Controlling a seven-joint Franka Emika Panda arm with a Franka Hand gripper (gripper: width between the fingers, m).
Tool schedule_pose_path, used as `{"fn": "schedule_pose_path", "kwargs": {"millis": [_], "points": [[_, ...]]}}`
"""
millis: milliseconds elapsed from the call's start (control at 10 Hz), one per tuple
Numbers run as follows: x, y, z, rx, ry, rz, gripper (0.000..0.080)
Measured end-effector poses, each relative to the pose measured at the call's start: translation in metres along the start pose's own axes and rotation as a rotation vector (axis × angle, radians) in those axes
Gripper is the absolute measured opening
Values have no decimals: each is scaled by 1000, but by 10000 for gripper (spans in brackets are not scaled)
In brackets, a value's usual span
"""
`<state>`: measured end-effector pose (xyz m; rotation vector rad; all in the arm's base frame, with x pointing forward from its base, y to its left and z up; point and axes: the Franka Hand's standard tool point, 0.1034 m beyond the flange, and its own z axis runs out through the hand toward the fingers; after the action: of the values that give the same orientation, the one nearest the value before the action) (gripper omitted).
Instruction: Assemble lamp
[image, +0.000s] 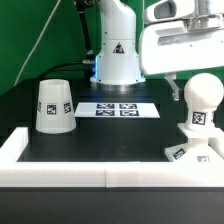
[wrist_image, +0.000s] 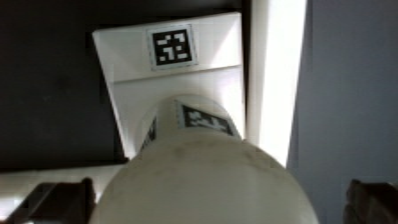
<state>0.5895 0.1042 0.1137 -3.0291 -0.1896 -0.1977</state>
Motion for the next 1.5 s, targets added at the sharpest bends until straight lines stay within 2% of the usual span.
{"fn": "schedule_pose_path", "kwargs": {"millis": [100, 600, 700, 1100, 1300, 1500], "points": [[1, 0, 0, -9, 0, -106, 698], [0, 5, 1, -15, -6, -432, 698], [4, 8, 1, -40, 12, -625, 698], [5, 5, 5, -91, -39, -1053, 698], [7, 3, 5, -106, -54, -1163, 698], [6, 7, 5, -108, -64, -1242, 698]]}}
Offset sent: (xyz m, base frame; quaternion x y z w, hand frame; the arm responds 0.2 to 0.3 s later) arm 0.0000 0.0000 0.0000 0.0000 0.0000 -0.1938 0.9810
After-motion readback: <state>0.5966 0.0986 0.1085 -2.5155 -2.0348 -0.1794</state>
